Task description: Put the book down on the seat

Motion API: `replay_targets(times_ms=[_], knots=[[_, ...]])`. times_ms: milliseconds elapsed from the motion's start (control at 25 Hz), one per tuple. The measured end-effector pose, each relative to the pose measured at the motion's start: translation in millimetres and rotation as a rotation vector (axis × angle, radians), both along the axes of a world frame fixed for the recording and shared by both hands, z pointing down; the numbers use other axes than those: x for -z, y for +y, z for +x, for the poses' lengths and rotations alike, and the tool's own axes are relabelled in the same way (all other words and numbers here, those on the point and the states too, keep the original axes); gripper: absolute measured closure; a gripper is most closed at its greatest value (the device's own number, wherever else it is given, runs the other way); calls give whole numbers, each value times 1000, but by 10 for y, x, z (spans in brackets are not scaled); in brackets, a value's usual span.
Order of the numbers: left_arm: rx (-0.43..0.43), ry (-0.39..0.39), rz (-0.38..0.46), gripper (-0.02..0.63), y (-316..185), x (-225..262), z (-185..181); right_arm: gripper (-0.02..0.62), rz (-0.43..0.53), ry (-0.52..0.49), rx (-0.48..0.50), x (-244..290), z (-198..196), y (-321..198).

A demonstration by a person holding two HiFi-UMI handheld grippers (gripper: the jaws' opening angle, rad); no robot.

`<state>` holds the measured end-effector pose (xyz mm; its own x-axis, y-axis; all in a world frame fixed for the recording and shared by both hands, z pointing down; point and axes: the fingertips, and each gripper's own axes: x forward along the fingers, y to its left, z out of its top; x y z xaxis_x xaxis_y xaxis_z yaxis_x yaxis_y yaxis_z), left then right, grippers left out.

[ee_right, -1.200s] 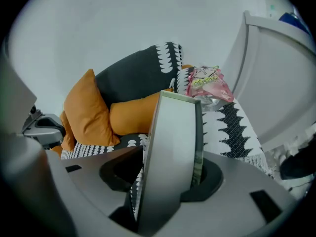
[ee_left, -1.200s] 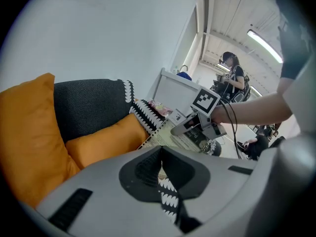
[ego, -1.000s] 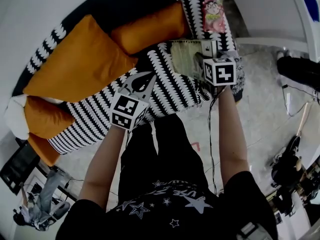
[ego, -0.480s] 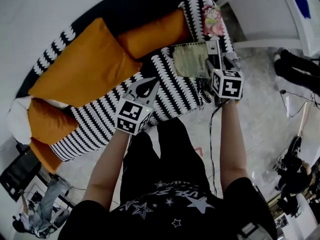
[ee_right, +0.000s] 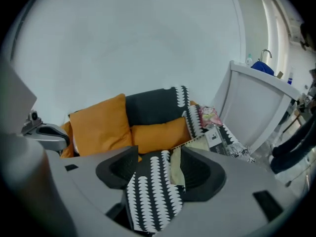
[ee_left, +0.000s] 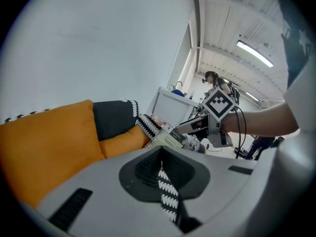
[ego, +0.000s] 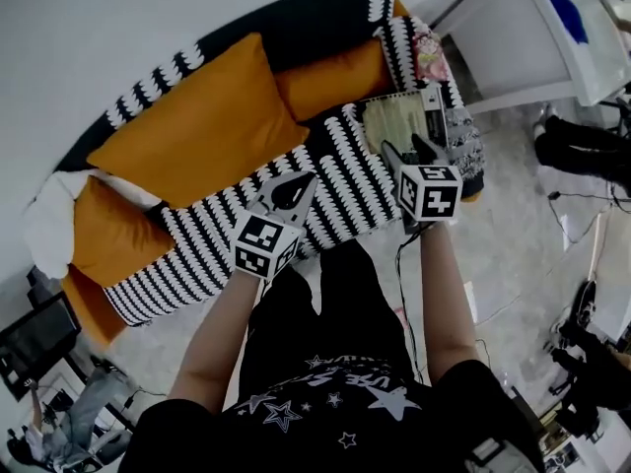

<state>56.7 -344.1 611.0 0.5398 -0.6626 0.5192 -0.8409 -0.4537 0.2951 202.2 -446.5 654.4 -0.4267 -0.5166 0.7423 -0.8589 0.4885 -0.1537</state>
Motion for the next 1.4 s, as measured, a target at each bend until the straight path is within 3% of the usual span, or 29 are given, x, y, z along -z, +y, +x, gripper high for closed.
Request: replay_targets(times_ms=[280,440,640,880,1120,1400], knots=[[13,11,74,598,584,505,-399,341,38,-56,97,540,-809,766],[10,21,102,597,1000,785,-648,422,34,-43,178,743,-1179,1371],[13,70,100,598,1434,932,-907,482,51,-60,186,945,-1433,1918],[17,115,87,597,1671,1028,-1021,541,50,-77,108,1123,-1281,2420],[-49,112,105,597,1703,1175,-908,547,85,-94,5,1359,-998,2625],[-70,101,144,598,1798,1360,-663,548,115,-130,-27,1494,-727,2757]])
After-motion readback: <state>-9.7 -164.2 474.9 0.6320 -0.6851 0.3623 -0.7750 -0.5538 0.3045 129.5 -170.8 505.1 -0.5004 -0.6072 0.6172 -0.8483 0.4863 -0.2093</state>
